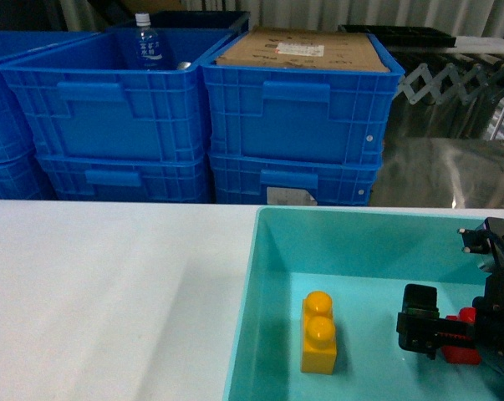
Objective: Pick red block from blue box to shelf
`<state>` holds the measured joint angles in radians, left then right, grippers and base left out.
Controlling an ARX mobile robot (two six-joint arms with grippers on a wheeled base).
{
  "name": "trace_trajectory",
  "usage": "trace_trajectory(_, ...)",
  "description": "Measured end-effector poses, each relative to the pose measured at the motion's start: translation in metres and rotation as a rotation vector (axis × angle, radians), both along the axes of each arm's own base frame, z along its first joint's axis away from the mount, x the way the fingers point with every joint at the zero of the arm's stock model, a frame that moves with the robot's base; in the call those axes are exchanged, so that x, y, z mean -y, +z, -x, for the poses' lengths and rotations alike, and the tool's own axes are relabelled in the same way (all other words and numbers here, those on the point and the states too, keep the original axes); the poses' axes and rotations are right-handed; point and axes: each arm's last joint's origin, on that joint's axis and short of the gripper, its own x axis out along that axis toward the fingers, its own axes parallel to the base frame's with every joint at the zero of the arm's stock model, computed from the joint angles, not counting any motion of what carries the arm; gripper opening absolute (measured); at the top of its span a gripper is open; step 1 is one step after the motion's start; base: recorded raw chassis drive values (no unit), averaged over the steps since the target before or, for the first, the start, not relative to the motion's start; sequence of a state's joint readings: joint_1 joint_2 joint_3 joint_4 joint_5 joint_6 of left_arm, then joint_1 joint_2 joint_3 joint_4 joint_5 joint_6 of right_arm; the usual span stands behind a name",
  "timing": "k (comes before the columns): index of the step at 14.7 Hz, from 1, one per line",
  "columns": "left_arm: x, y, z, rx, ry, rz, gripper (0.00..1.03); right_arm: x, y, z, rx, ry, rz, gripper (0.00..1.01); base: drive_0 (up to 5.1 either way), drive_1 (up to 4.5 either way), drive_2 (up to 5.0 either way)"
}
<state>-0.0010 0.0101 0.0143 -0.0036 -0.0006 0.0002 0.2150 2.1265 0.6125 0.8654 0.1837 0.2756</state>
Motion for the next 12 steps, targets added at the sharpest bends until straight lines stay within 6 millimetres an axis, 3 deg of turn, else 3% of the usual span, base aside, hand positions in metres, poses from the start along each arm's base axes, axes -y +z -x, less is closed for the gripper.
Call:
trace_trajectory(6, 0.000, 0.000, 0.000, 0.000, 0.000, 0.000, 0.98, 0.008, -0.009, 0.004, 0.068, 0.034, -0.004, 0.29, 0.0, 0.00, 0.0)
trace_trajectory(9, 0.000, 0.000, 0.000, 0.000, 0.000, 0.000, 0.98, 0.016, 0.004, 0.009, 0.040, 0.126, 0.031, 0.28, 0.0, 0.00, 0.0)
trace_trajectory(10, 0.000, 0.000, 0.000, 0.000, 0.000, 0.000, 0.98, 0.018, 0.021, 0.009, 0.041, 0.163, 0.041, 0.28, 0.0, 0.00, 0.0)
trace_trajectory(12, 0.000, 0.000, 0.000, 0.000, 0.000, 0.000, 0.98, 0.016, 0.078, -0.006, 0.161, 0.235, 0.053, 0.28, 0.0, 0.00, 0.0)
